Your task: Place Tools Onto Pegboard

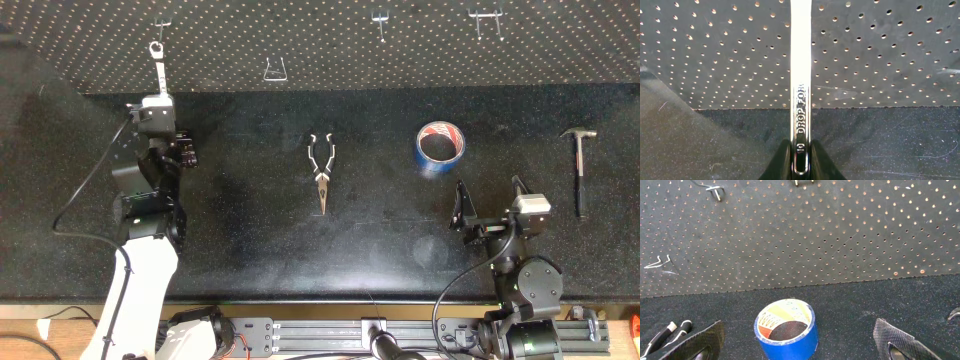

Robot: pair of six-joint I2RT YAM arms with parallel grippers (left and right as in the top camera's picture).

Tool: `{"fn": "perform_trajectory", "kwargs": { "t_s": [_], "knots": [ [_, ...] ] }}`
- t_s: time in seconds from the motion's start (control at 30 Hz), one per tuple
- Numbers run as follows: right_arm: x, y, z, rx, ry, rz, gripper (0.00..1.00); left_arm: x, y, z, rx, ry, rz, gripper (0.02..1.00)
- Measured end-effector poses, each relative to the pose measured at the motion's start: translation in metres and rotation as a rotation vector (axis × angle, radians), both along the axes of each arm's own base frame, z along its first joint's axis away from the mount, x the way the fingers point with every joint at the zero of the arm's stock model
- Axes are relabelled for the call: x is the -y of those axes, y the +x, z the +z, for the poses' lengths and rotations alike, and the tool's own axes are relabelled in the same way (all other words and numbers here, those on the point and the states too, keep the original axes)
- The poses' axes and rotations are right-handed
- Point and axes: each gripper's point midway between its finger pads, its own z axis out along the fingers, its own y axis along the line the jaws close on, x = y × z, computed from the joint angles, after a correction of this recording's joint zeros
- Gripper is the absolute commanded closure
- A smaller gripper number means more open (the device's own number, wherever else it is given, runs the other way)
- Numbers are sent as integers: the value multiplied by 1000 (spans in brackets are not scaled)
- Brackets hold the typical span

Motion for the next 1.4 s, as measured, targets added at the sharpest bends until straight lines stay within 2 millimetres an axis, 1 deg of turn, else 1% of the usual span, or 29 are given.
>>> {"fn": "perform_trajectory", "kwargs": {
  "t_s": [0.13, 0.17, 0.23, 0.37, 0.47, 0.53, 0.63, 0.73, 0.9, 0.97, 1.0, 1.07, 1.1, 1.17, 1.2, 1.27, 1.3, 1.37, 1.4],
  "knots": [
    [0, 0, 0, 0, 0, 0, 25, 1, -3, 1, 6, 1, 0, 989],
    [0, 0, 0, 0, 0, 0, 25, 3, -14, 3, 24, 5, 0, 989],
    [0, 0, 0, 0, 0, 0, 25, 3, -16, 9, 43, 9, 0, 991],
    [0, 0, 0, 0, 0, 0, 25, 3, -16, 10, 48, 10, 0, 991],
    [0, 0, 0, 0, 0, 0, 23, 10, -21, 38, 132, 15, -32, 991],
    [0, 0, 0, 0, 0, 0, 25, 12, -18, 38, 143, 13, -43, 989],
    [0, 0, 0, 0, 0, 0, 25, 11, -11, 26, 118, 6, -46, 989],
    [0, 0, 0, 0, 0, 0, 25, 10, -6, 26, 133, 10, -46, 989],
    [0, 0, 0, 0, 0, 0, 29, 8, 2, 9, 98, 2, -45, 989],
    [0, 0, 0, 0, 0, 0, 25, 8, 4, 8, 100, 2, -45, 991],
    [0, 0, 0, 0, 0, 0, 25, 8, 5, 4, 91, 0, -45, 989],
    [0, 0, 0, 0, 0, 0, 25, 7, 7, 4, 100, 2, -45, 989],
    [0, 0, 0, 0, 0, 0, 25, 7, 8, -1, 85, -1, -45, 989],
    [0, 0, 0, 0, 0, 0, 25, 6, 11, -3, 82, -2, -45, 989],
    [0, 0, 0, 0, 0, 0, 25, 6, 15, -3, 79, -2, -45, 923],
    [0, 0, 0, 0, 0, 0, 25, 5, 19, -2, 80, -2, -45, 143],
    [0, 0, 0, 0, 0, 0, 25, 4, 21, -2, 83, 0, -45, 23],
    [0, 0, 0, 0, 0, 0, 25, 0, 21, -2, 77, 4, -19, 23],
    [0, 0, 0, 0, 0, 0, 25, -7, 14, -15, 8, 9, 25, 23]
  ]
}}
